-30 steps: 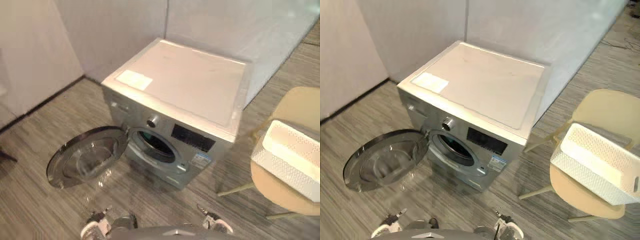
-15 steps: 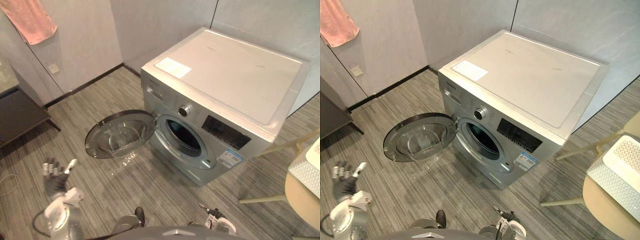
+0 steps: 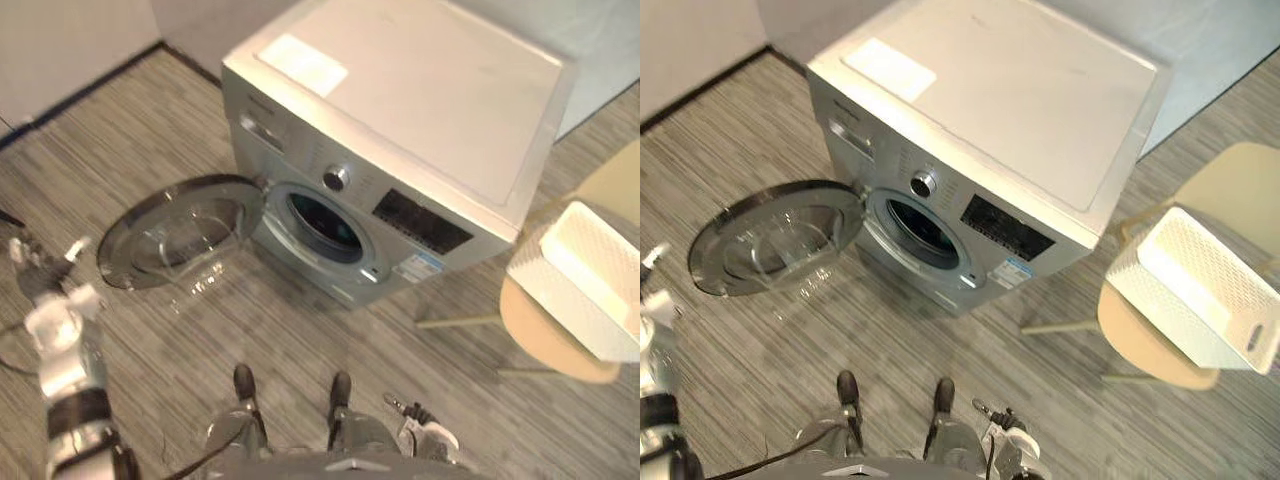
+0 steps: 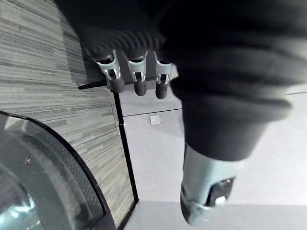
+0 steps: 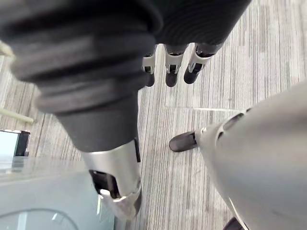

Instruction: Pick up the laundry basket with both hands and put the clothes into the washing machine.

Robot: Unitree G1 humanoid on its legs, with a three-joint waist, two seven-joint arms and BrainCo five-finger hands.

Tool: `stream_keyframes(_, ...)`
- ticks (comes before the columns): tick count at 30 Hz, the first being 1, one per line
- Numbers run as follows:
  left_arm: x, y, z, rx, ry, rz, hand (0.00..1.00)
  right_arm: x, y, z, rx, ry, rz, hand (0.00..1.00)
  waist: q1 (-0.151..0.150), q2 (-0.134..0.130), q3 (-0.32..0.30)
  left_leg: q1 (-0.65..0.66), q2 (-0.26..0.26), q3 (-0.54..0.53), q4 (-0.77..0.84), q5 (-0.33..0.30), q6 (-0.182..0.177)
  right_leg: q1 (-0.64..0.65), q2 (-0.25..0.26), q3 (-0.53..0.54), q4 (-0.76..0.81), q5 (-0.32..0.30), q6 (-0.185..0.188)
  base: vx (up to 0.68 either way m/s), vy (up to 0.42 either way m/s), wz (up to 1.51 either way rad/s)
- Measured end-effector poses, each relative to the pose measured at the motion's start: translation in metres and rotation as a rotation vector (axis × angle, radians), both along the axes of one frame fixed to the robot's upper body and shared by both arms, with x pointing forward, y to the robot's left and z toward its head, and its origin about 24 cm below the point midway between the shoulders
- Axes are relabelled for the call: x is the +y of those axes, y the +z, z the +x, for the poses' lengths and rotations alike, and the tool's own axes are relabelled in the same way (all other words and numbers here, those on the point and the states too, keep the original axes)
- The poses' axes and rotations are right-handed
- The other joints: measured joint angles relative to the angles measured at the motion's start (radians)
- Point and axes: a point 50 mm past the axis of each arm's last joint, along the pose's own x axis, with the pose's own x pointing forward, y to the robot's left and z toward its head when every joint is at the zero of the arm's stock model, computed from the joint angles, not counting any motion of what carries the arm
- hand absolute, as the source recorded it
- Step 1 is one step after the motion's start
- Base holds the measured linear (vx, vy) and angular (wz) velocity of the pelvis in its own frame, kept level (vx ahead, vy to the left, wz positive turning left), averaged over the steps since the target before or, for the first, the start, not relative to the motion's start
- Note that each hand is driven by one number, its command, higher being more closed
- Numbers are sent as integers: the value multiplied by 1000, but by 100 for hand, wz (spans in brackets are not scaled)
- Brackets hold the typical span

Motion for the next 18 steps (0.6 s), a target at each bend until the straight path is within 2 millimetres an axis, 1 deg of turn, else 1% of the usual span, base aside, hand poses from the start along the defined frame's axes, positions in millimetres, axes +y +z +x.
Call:
stream_keyframes(1,5,8,5,-7,6,10,0,-1,1,4,-9,1,-4,0,1,-4,10,-19,9,0,21,-8,-1,-10,7,7,-1,10,-4,-85,16,-22)
stream_keyframes(3,22,36,21,-29,30,21,0,-6,7,17,-45,-15,-3,0,0,-18,50,-81,42,-4,99,-34,0,-41,30,16,-7,46,-11,-109,23,-19)
stream_keyframes(4,25,41,24,-35,34,11,0,-7,8,19,-52,-19,-2,0,1,-19,56,-98,50,-6,116,-42,-2,-51,36,17,-7,55,-11,-113,21,-14)
stream_keyframes(6,32,65,40,-48,32,3,0,-9,12,28,-80,-22,0,0,3,-27,98,-153,78,-21,168,-64,-7,-72,55,18,-20,87,-15,-121,17,-7)
stream_keyframes(7,33,70,42,-53,34,2,0,-8,12,29,-85,-28,8,0,5,-34,104,-166,82,-21,174,-68,-4,-81,58,19,-24,94,-15,-119,13,-11)
stream_keyframes(8,36,82,46,-69,36,-8,0,-6,13,32,-94,-24,15,0,10,-45,118,-187,89,-23,181,-70,-2,-99,63,19,-28,110,-15,-92,20,-13)
stream_keyframes(9,39,93,50,-82,37,-16,0,-5,15,36,-106,-19,22,0,11,-56,147,-195,90,-35,188,-69,-3,-101,68,19,-34,120,-16,-84,22,-9)
stream_keyframes(10,39,98,52,-86,34,-21,0,-4,15,37,-111,-16,24,0,10,-56,154,-209,94,-45,197,-70,-2,-107,73,18,-35,125,-17,-72,24,-3)
stream_keyframes(12,35,120,61,-108,8,-7,0,-2,19,43,-142,-2,23,0,17,-68,180,-254,113,-55,215,-66,-7,-139,85,17,-40,148,-18,-56,21,-7)
stream_keyframes(15,29,138,69,-129,-33,13,0,-2,21,45,-163,-6,24,0,17,-82,196,-293,125,-74,235,-59,-16,-150,98,14,-61,152,-21,-21,13,2)
stream_keyframes(18,25,142,73,-117,-56,44,0,0,22,47,-166,13,23,0,23,-89,213,-294,136,-76,235,-56,-21,-149,109,14,-65,153,-21,25,-8,-2)
